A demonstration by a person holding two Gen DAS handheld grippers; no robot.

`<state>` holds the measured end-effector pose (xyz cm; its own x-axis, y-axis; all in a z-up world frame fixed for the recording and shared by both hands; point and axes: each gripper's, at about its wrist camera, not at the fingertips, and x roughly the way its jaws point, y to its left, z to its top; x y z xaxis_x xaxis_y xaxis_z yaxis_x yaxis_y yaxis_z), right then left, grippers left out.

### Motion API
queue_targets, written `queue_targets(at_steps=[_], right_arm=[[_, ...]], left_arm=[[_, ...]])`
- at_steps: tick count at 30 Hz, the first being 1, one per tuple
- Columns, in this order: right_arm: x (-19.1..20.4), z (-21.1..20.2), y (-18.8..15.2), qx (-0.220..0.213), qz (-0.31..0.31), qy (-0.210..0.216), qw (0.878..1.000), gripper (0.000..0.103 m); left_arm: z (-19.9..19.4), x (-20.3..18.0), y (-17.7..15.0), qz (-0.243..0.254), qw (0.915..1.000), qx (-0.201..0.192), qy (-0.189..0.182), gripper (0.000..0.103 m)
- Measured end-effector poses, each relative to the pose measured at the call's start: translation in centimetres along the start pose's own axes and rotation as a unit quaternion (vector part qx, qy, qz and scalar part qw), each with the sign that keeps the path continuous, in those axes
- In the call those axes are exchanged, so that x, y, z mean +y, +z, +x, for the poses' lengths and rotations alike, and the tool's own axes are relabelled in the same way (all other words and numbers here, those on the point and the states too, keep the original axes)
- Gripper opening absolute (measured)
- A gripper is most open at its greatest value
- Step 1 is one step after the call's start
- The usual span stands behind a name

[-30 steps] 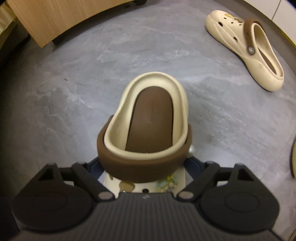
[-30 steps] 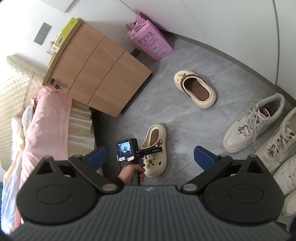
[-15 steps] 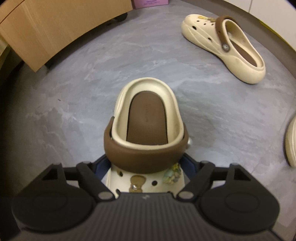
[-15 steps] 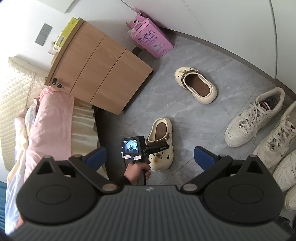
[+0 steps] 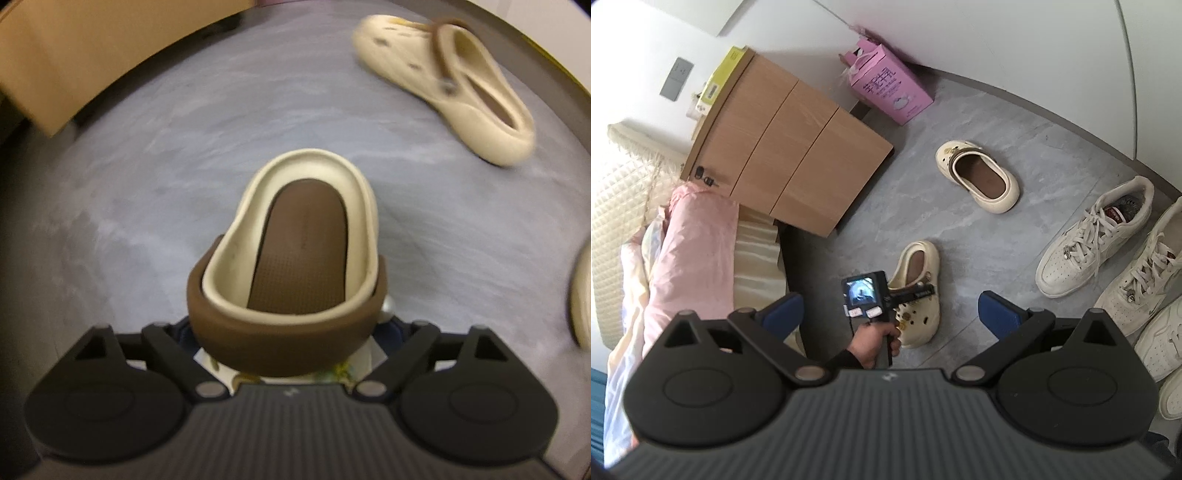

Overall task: Organize scattered shoes
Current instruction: 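Carry the cream clog with the left gripper beside the other clog and release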

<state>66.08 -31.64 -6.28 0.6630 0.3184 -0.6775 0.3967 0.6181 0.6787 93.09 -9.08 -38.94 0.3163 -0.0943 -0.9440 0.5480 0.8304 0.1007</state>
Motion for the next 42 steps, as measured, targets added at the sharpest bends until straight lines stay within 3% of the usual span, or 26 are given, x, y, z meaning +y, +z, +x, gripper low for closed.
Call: queue_targets(at_steps=[6,9,12,16,21,25,30,33,35,39,42], right_arm=[[0.2,0.5,-0.1,0.007,-0.005,0.001,1.000,0.103],[0.0,0.2,0.1,-0.008,0.001,-0.008,1.000,0.103],[-1.0,-1.0,0.4,-0.050,0.032,-0.025,0.998,0.103],[-2.1,-1.8,0.8,-0.071,0.049,-0.036,0.996,0.103],[-1.8,-2.0,0.9,-0.069,0.050,-0.023,0.996,0.103],[-1.7,-2.5,0.8,-0.074,0.063,-0.001,0.995,0.103],[-1.6,-3.3,0.7,-0.086,0.053,-0.008,0.995,0.103],[-1.8,-3.7,0.0,-0.085,0.048,-0.019,0.995,0.103],[-2.1,-3.7,-0.7,-0.078,0.049,-0.024,0.996,0.103],[-2.4,-3.1,-1.5,-0.058,0.049,-0.041,0.996,0.103],[-2.1,-1.3,-2.2,-0.037,0.036,-0.066,0.997,0.103]], left_arm=[[-0.3,-6.0,0.5,0.076,0.9964,-0.011,-0.036,0.093],[-0.1,-7.5,0.9,0.091,0.9954,-0.011,-0.030,0.099],[-0.4,-7.4,1.7,0.078,0.9963,-0.007,-0.035,0.101],[-2.5,-6.2,2.2,0.026,0.9986,0.003,-0.046,0.102],[-8.6,-4.7,3.6,-0.022,0.9985,0.019,-0.046,0.102],[-15.1,-4.6,4.7,-0.023,0.9983,0.014,-0.052,0.102],[-25.3,-5.5,6.8,0.008,0.9970,-0.046,-0.061,0.102],[-30.8,-5.6,8.2,-0.002,0.9921,-0.089,-0.089,0.103],[-36.3,-5.8,9.1,-0.011,0.9879,-0.131,-0.081,0.103],[-42.8,-7.3,8.9,-0.016,0.9822,-0.169,-0.079,0.103],[-45.8,-8.1,7.5,-0.029,0.9771,-0.184,-0.102,0.103]])
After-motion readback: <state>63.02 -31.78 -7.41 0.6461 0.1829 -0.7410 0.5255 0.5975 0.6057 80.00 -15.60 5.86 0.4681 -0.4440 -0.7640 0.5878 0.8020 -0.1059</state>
